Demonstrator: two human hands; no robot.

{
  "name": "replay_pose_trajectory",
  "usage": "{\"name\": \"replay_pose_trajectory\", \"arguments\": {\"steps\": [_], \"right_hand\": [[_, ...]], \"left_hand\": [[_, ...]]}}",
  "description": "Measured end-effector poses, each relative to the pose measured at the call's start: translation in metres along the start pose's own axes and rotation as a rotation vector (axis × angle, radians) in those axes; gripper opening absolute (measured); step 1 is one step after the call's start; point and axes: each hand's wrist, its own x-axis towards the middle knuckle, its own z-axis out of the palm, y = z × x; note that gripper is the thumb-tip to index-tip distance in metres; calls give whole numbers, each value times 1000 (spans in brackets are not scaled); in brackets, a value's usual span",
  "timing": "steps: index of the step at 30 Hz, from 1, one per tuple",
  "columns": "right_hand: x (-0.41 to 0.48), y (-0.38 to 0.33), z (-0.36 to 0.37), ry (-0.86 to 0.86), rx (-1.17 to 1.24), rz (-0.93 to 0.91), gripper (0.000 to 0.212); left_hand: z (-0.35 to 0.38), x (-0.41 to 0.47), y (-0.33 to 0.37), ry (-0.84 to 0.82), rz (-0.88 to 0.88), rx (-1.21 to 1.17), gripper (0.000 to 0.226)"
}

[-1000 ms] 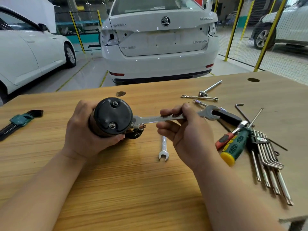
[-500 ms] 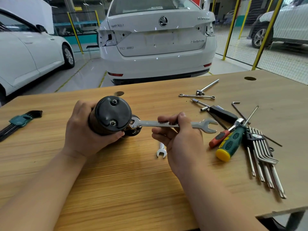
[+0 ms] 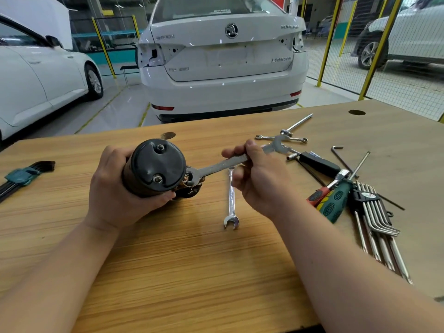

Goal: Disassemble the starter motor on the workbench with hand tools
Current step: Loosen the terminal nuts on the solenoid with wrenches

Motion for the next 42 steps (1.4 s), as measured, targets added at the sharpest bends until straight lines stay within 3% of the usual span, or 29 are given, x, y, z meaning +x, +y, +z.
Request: {"name": "replay_pose_trajectory", "arguments": {"steps": [10,14,21,29,31,34,42], "right_hand": [[59,-54,10,-283,-294,274,30],[65,-50,17,-237,-300,276,30],[55,-54,40,-103,-449,109,23],[52,-55,58,-12,-520,94,20],[47,-54,59,-6,-505,59,20],[34,-52,53,13,-410,-10,19],[-16,-21,18,170,-65,-80,29]], "left_hand": [[6,-4,4,45,-65,112,80],[5,-3,3,55,-88,128,81],[5,-3,3,46,-57,126,82],[3,-1,4,32,-49,106,81],[2,-1,4,16,-61,54,82],[-2,-1,3,-8,-50,-30,61],[0,-3,-10,1,-38,-81,74]]}}
